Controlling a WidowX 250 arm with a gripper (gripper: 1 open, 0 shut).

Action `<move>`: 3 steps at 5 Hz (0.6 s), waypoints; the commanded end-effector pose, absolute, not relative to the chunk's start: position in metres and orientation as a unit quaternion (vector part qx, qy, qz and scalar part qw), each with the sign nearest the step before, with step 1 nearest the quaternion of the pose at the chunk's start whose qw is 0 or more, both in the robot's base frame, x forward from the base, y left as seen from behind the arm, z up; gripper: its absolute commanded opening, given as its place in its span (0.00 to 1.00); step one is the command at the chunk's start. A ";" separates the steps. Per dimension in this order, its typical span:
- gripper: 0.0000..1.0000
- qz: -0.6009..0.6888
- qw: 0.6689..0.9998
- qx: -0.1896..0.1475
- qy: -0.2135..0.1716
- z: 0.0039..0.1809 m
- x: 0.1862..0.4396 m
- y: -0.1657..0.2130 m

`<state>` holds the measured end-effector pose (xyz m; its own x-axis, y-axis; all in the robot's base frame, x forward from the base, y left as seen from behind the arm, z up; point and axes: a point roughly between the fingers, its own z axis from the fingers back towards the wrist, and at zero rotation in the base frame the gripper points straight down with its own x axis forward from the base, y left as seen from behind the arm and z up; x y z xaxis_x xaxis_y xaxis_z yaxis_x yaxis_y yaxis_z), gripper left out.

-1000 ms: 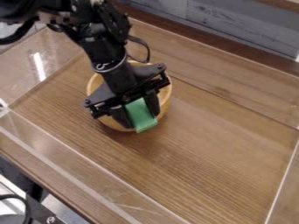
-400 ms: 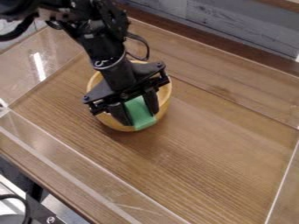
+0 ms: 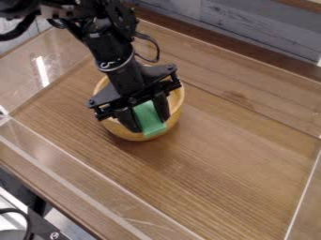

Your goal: Put the green block in the brown bowl

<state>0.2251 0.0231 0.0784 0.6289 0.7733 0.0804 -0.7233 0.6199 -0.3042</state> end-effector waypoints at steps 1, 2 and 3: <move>0.00 0.413 0.893 -0.124 -0.130 0.094 0.236 0.030; 0.00 0.411 0.894 -0.125 -0.130 0.095 0.237 0.031; 0.00 0.407 0.896 -0.123 -0.130 0.095 0.237 0.032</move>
